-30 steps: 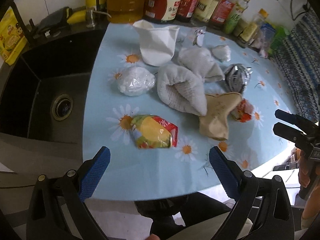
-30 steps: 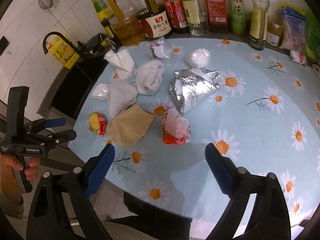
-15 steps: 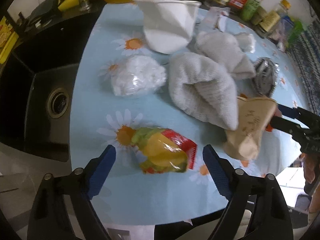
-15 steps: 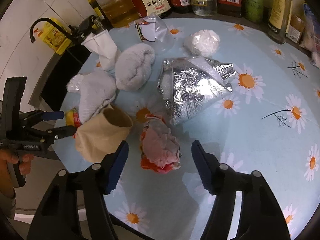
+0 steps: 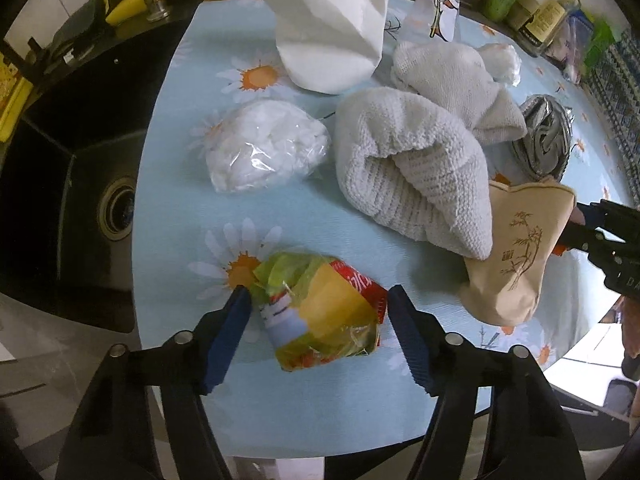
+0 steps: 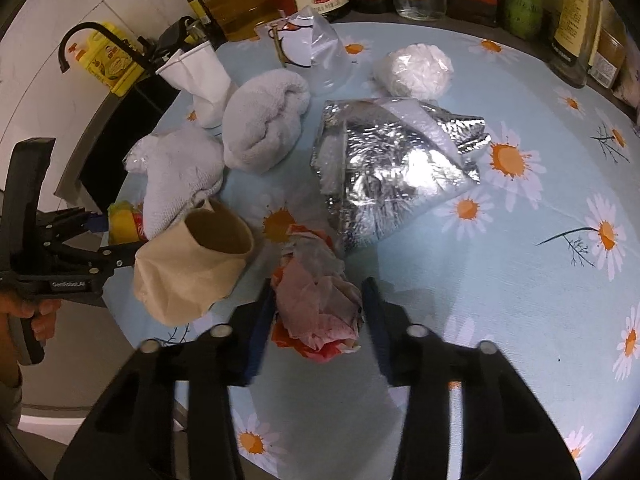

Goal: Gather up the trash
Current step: 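Grasp the yellow snack wrapper with the left gripper while the right grasps the red-pink wrapper, then carry both wrappers down over the black trash bin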

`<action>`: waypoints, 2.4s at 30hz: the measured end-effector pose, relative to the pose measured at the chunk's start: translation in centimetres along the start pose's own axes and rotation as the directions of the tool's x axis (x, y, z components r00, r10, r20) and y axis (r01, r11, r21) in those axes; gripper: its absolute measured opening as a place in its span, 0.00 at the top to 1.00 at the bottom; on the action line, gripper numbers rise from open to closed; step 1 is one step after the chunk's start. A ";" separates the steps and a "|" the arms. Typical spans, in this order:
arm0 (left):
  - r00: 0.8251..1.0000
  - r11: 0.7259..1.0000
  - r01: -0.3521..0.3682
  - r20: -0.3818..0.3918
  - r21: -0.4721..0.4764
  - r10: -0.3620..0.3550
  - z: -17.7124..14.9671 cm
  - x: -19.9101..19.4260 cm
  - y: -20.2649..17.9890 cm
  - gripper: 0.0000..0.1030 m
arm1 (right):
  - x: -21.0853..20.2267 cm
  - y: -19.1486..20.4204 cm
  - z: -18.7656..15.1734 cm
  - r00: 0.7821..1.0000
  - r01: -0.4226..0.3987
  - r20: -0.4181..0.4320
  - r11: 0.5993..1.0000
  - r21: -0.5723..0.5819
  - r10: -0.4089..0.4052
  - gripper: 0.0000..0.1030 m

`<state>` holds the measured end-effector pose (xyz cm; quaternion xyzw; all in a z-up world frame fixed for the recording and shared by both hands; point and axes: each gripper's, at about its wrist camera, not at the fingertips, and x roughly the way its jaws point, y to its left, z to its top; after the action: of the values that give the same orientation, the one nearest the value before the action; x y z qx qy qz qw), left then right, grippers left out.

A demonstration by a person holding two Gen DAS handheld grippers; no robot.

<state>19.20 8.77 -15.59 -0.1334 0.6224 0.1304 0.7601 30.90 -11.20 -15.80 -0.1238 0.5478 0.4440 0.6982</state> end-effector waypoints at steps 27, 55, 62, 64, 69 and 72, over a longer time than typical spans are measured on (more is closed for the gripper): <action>0.994 0.997 0.069 0.082 -0.030 -0.066 -2.5 -3.0 -0.1 0.83 | -2.5 0.4 -1.6 0.998 0.014 0.055 1.000 0.001 -0.014 0.65; 0.976 0.989 0.141 0.163 0.035 -0.145 -12.2 -8.3 -1.4 0.84 | -6.2 10.2 -9.3 0.995 -0.039 0.091 0.997 -0.065 0.045 0.65; 0.974 0.983 0.177 0.135 0.054 -0.183 -16.0 -7.7 -1.8 0.84 | -5.2 14.0 -12.2 0.995 -0.082 0.051 0.992 -0.092 0.087 0.65; 0.973 0.979 0.191 0.122 0.066 -0.197 -17.0 -7.3 -2.0 0.84 | -4.9 14.8 -13.1 0.995 -0.088 0.041 0.991 -0.096 0.092 0.65; 0.973 0.976 0.209 0.087 0.069 -0.214 -19.2 -5.6 -2.1 0.85 | -3.5 16.0 -15.1 0.995 -0.102 0.004 0.990 -0.097 0.103 0.65; 0.973 0.973 0.223 0.049 0.057 -0.226 -20.6 -3.6 -2.0 0.85 | -2.2 16.3 -16.3 0.994 -0.112 -0.020 0.989 -0.093 0.110 0.65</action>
<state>0.45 -0.71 -15.86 -0.1796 0.5852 0.0312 0.7901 7.86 -13.64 -14.79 -0.1290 0.5376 0.5064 0.6617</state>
